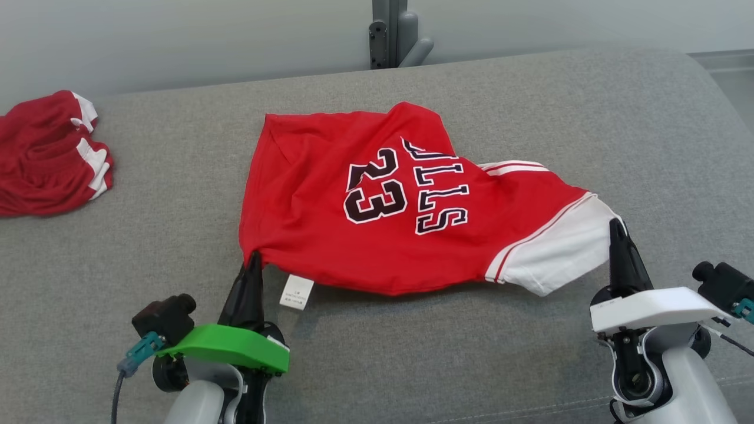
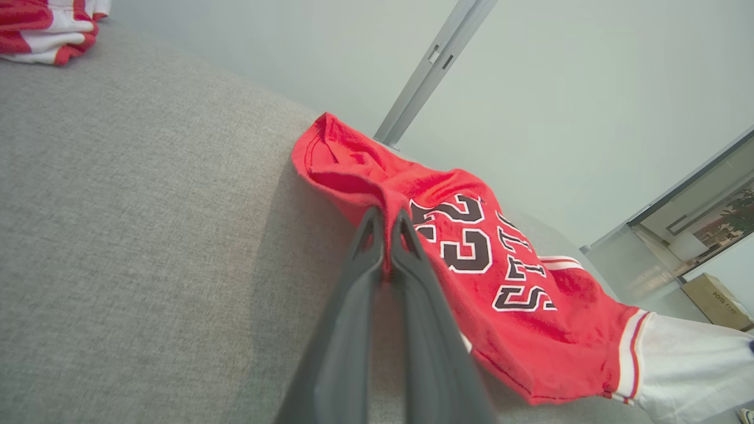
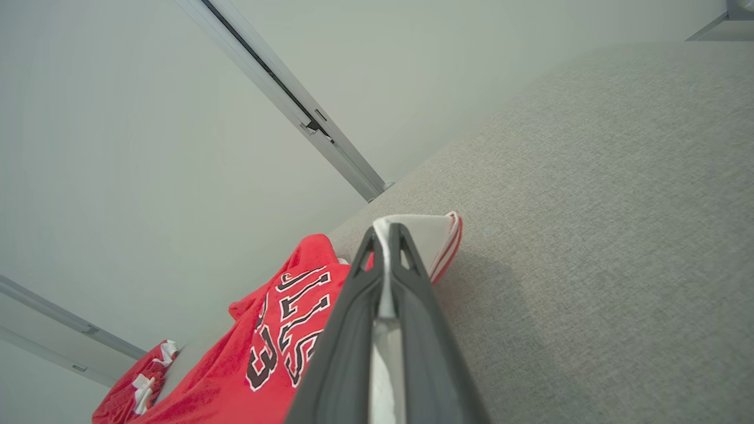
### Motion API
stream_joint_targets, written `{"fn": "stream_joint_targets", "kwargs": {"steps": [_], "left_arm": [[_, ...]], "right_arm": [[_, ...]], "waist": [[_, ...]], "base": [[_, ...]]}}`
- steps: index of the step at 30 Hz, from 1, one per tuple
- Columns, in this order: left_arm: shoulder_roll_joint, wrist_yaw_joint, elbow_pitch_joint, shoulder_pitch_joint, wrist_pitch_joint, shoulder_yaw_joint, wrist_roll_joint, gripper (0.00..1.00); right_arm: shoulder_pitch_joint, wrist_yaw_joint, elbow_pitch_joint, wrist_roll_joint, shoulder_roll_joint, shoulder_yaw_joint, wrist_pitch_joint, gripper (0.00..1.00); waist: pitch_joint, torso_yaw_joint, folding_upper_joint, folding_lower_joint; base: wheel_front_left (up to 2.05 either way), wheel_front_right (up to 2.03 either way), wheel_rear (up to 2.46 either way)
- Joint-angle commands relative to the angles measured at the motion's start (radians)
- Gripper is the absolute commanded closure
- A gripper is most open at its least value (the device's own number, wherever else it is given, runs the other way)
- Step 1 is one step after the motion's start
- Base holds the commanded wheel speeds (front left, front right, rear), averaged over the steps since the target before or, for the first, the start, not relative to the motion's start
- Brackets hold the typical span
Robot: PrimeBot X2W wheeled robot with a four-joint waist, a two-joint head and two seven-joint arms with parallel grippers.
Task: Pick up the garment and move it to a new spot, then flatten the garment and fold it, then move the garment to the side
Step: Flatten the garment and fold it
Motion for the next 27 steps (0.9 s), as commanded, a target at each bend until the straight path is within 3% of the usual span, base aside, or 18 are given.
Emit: {"fn": "stream_joint_targets", "kwargs": {"steps": [1, 6, 13, 21, 27], "left_arm": [[0.014, 0.004, -0.041, 0.019, -0.009, 0.01, 0.017, 1.0], [0.015, 0.004, -0.235, 0.064, -0.009, 0.033, -0.007, 1.0], [0.048, 0.011, -0.513, 0.111, 0.033, 0.038, -0.024, 1.0], [0.099, 0.06, -0.843, 0.106, 0.106, 0.074, -0.033, 1.0], [0.138, 0.091, -0.973, 0.054, 0.203, 0.085, -0.058, 1.0]], "right_arm": [[-0.011, 0.0, -0.038, 0.05, -0.004, 0.01, 0.008, 1.0], [0.007, 0.0, -0.2, 0.208, -0.004, 0.025, 0.051, 1.0], [0.035, 0.0, -0.4, 0.292, -0.004, -0.001, 0.122, 1.0], [0.061, 0.0, -0.658, 0.418, -0.003, -0.051, 0.192, 1.0], [0.044, 0.0, -0.769, 0.474, -0.003, -0.103, 0.233, 1.0]], "waist": [[-0.026, -0.001, -0.0001, 0.0], [-0.066, -0.008, -0.0001, 0.0], [-0.098, -0.019, -0.0001, 0.0], [-0.095, -0.039, -0.0001, 0.0], [-0.051, -0.052, -0.0001, 0.0]], "base": [[0.0, 0.0, 0.0], [0.0, 0.0, 0.0], [0.0, 0.0, 0.0], [0.0, 0.0, 0.0], [0.0, 0.0, 0.0]]}}
